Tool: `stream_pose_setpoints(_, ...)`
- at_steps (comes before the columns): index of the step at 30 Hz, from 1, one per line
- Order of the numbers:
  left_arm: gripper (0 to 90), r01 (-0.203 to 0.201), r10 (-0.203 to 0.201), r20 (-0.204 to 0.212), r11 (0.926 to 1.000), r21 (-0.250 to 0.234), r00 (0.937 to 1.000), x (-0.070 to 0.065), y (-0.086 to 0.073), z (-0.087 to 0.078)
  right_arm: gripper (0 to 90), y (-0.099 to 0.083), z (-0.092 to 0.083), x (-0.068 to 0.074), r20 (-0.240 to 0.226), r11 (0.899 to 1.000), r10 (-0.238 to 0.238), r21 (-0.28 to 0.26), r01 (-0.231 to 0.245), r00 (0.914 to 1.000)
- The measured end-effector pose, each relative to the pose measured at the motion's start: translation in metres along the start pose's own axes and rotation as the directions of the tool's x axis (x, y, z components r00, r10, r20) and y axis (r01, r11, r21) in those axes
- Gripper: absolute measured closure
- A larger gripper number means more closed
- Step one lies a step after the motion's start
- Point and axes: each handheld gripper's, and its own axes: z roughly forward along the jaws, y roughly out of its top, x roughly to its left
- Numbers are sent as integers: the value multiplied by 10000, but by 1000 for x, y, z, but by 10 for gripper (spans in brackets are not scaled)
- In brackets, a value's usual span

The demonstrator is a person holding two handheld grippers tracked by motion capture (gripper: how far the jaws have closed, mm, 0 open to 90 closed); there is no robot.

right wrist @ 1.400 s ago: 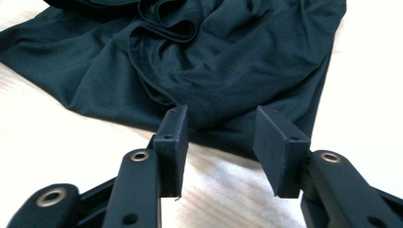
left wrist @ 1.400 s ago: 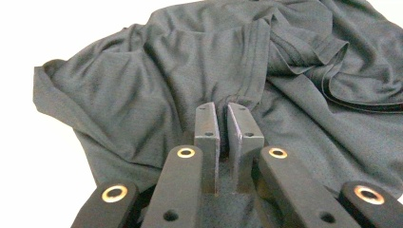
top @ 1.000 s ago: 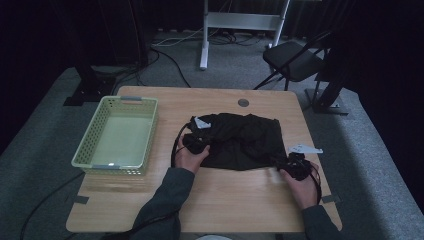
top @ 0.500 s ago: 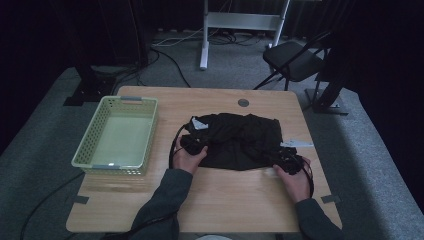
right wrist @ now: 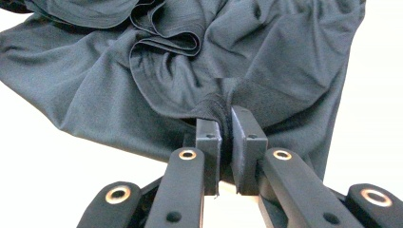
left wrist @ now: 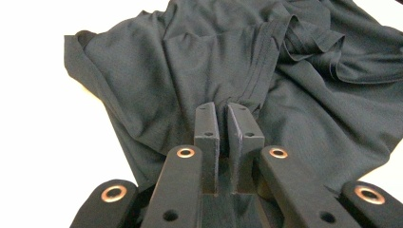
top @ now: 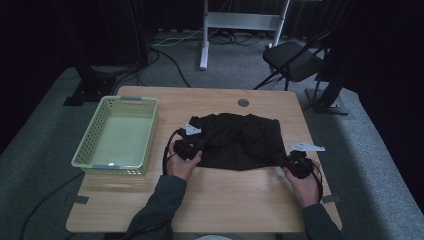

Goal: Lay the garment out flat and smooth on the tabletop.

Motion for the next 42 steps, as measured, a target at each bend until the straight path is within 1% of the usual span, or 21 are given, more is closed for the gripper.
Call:
stream_pose_setpoints(3, 843, 16, -16, 3, 10000, -25, 10000, 0, -4, -5, 836, -3, -5, 0, 47, 10000, 2, -41, -2, 10000)
stream_pose_setpoints(9, 843, 98, -97, 58, 9999, -64, 9999, 4, -12, -13, 840, -6, -17, 0, 193, 9998, -117, -152, 120, 9997)
stream_pose_setpoints(15, 843, 141, -142, -57, 9998, -146, 9999, 7, -18, -24, 841, -9, -28, -3, 404, 9996, -183, -209, 191, 9990)
stream_pose_setpoints(22, 843, 385, -389, -191, 9990, -228, 9991, 15, -28, -32, 841, -12, -41, -9, 588, 9995, -67, -293, 85, 9982)
stream_pose_setpoints(26, 843, 445, -452, -296, 9988, -208, 9985, 20, -32, -36, 841, -15, -48, -15, 737, 9994, 40, -351, -14, 9973)
stream_pose_setpoints(31, 843, 489, -507, -478, 9981, -386, 9976, 24, -35, -45, 843, -20, -57, -22, 963, 9991, 170, -391, -132, 9952)
stream_pose_setpoints(33, 843, 511, -533, -494, 9977, -447, 9974, 25, -36, -49, 844, -21, -60, -24, 1016, 9990, 206, -419, -164, 9946)
stream_pose_setpoints(36, 843, 641, -674, -525, 9960, -617, 9963, 28, -38, -56, 844, -22, -66, -28, 1121, 9986, 257, -492, -202, 9934)
stream_pose_setpoints(42, 843, 703, -756, -607, 9939, -852, 9953, 30, -40, -66, 845, -24, -75, -33, 1287, 9978, 403, -569, -332, 9909)
